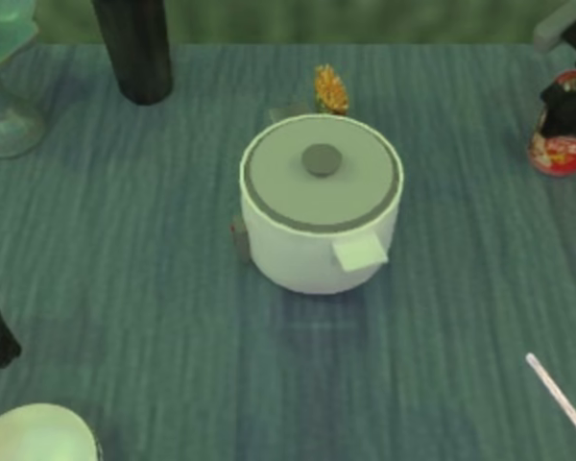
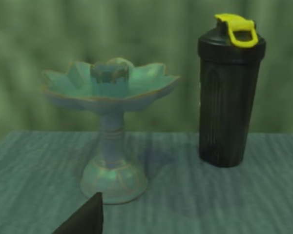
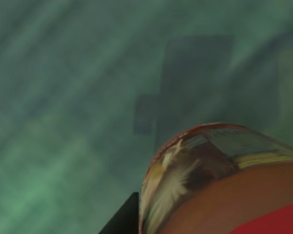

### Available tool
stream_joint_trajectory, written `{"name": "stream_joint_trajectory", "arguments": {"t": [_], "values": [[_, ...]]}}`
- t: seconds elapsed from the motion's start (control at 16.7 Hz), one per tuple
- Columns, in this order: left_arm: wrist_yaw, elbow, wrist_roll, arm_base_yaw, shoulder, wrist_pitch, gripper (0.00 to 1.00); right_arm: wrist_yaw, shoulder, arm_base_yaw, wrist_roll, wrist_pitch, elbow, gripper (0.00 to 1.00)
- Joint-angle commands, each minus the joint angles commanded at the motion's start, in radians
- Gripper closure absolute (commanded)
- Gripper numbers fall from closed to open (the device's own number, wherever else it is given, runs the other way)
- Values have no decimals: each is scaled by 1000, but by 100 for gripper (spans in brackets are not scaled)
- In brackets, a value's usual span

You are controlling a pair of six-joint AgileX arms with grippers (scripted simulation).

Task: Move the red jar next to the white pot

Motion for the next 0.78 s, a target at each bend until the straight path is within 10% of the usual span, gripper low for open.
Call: {"name": "stream_joint_trajectory", "arguments": {"t": [0.78], "values": [[0,0,0,0,0,0,0,-7,-455,0,-8,-16,-435,100]]}}
